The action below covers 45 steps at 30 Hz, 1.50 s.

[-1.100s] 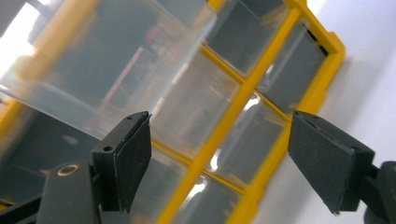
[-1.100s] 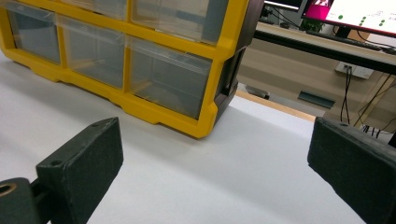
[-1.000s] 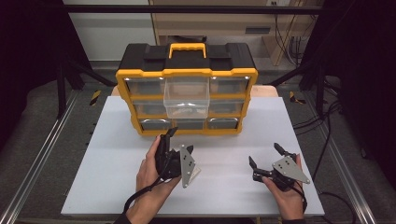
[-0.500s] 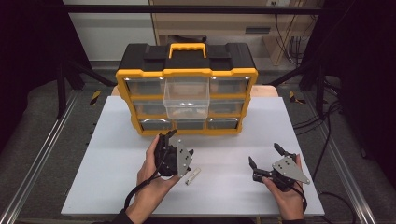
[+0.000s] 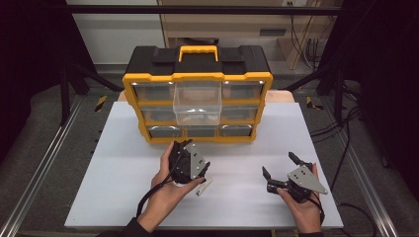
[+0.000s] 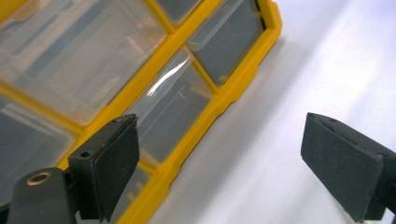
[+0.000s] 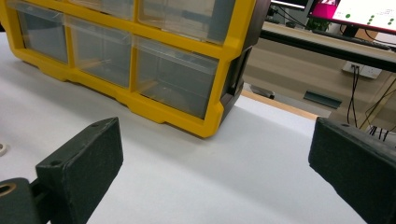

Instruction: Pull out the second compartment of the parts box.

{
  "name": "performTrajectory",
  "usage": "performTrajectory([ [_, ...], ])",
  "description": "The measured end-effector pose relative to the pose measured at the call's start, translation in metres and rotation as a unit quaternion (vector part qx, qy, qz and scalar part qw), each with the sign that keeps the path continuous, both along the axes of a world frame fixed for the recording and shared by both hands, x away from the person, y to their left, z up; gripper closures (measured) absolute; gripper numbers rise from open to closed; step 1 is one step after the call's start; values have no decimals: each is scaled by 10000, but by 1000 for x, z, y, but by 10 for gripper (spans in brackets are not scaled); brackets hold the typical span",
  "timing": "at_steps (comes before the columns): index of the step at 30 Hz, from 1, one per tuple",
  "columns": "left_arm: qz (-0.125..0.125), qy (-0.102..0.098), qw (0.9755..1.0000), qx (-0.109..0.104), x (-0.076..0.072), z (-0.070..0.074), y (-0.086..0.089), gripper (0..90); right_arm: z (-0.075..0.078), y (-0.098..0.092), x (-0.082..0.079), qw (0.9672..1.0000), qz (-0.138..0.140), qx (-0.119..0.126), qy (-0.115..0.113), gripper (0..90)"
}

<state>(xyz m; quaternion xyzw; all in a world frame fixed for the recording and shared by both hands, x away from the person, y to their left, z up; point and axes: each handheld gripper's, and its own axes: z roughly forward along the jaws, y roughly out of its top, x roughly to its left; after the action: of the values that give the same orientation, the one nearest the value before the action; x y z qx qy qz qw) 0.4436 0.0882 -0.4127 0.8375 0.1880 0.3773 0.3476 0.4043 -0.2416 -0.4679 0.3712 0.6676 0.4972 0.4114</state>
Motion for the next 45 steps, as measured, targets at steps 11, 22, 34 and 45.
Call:
performTrajectory([
  [11,-257,358,9989,-147,4,-7,-7,67,0,2,1,10000,21,-24,17,31],
  [22,-550,906,9935,-409,6,-12,-4,52,-1,3,1,10000,26,-6,30,31],
  [34,-623,1299,9886,-427,6,-16,-5,53,-3,4,1,9999,39,-56,79,30],
  [45,-668,1708,9817,-520,8,-19,-4,66,-4,4,2,9999,51,-94,110,35],
])
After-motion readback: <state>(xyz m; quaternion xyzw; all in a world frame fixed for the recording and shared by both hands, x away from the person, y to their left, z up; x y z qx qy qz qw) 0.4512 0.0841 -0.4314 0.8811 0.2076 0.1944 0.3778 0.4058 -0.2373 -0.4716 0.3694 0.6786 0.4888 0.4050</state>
